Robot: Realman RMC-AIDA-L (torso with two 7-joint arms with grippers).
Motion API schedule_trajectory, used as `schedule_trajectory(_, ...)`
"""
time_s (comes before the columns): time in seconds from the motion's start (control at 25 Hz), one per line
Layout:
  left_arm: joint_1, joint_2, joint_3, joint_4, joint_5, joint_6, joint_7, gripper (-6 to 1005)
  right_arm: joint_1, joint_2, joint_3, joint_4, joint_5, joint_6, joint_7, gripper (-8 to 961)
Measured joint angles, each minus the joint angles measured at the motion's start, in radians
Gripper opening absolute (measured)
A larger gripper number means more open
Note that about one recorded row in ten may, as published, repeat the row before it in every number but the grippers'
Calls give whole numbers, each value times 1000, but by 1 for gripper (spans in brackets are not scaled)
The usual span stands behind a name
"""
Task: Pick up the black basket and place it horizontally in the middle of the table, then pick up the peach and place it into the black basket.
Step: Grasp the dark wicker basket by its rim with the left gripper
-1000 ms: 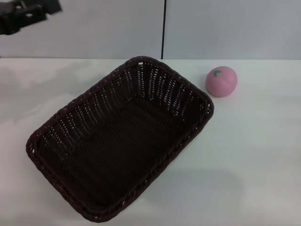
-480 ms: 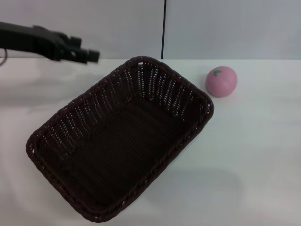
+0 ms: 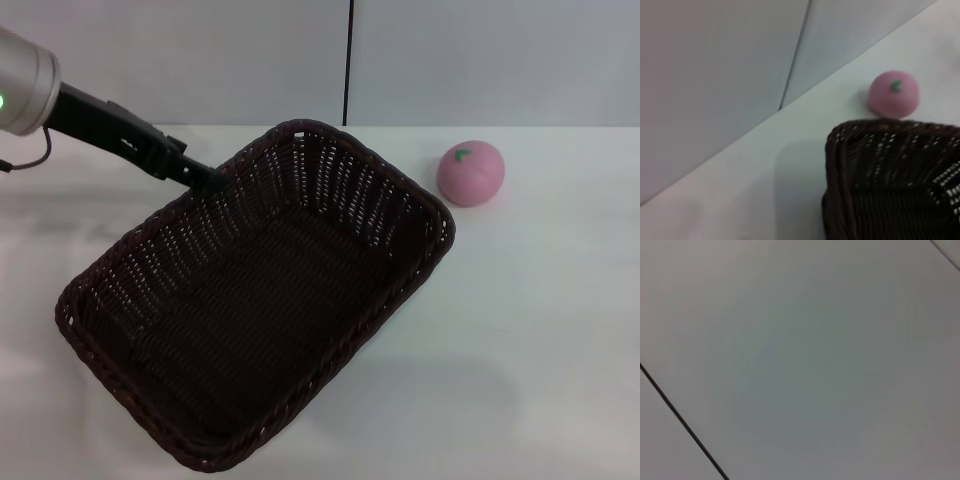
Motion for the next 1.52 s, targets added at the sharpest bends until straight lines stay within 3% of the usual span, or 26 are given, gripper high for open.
schedule_trajectory(0.28,2,-19,0,1,62,-16,-4,796,3,0,1,0,3,15,0,529)
schedule_trajectory(0.76,9,-24,8,-10,120,-17,-7,793,3,0,0,0,2,26,0,529)
schedule_trajectory(1.36,8,-26,91,-13,177,-9,-36,790,-1,2,5,0,5,68,0,528)
schedule_trajectory(1.52,8,-26,105,-20,178,-6,-39,690,-1,2,6,0,6,69,0,528)
